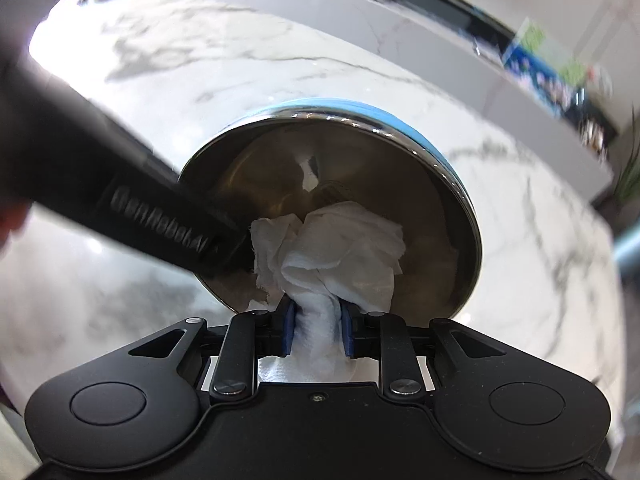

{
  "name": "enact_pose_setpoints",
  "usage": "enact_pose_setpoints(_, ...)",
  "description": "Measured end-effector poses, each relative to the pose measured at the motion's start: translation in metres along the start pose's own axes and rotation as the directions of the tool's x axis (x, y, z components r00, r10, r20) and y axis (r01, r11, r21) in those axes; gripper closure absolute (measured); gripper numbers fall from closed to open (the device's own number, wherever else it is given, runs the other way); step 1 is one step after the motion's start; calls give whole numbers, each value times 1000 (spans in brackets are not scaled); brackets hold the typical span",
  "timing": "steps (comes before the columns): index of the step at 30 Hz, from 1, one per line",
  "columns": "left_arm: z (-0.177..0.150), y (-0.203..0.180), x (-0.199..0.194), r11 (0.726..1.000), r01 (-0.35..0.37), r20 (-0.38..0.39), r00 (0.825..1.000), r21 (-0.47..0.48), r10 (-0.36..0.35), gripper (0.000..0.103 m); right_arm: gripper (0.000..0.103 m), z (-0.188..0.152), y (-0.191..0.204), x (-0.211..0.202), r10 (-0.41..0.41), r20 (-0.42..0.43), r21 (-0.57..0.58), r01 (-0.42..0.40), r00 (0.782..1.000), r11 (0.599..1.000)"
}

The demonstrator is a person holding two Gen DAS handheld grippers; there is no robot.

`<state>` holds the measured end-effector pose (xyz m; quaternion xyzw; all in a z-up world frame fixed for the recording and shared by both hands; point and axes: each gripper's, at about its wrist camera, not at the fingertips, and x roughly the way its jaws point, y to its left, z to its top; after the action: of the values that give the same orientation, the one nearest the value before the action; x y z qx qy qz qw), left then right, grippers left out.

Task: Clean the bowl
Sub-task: 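Keep wiping the steel interior with the cloth in the right gripper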

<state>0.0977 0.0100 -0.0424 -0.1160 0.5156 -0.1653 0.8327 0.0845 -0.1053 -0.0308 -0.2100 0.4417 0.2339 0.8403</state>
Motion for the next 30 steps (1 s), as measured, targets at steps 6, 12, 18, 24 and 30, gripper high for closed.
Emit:
enact_pose_setpoints(6,1,3,2,1000,13,10,1000,-22,-13,79,82,7,-19,6,35,0,59,-35,999,998)
enact_pose_setpoints(12,1,0,1,1000,-2,-7,1000,13,2,87,82,0,-2,0,13,3,16,-13,1000,1000)
enact_pose_setpoints(18,1,-1,0,999,-16,-19,1000,34,17,89,84,-3,8,-6,-19,6,-34,19,1000,999)
enact_pose_setpoints(24,1,-3,-3,997,-34,-20,999,63,35,89,84,-2,17,-7,-77,12,-95,78,997,992)
enact_pose_setpoints(30,2,-6,-7,993,-61,-24,998,103,64,88,85,-2,25,-9,-143,44,-170,148,989,974)
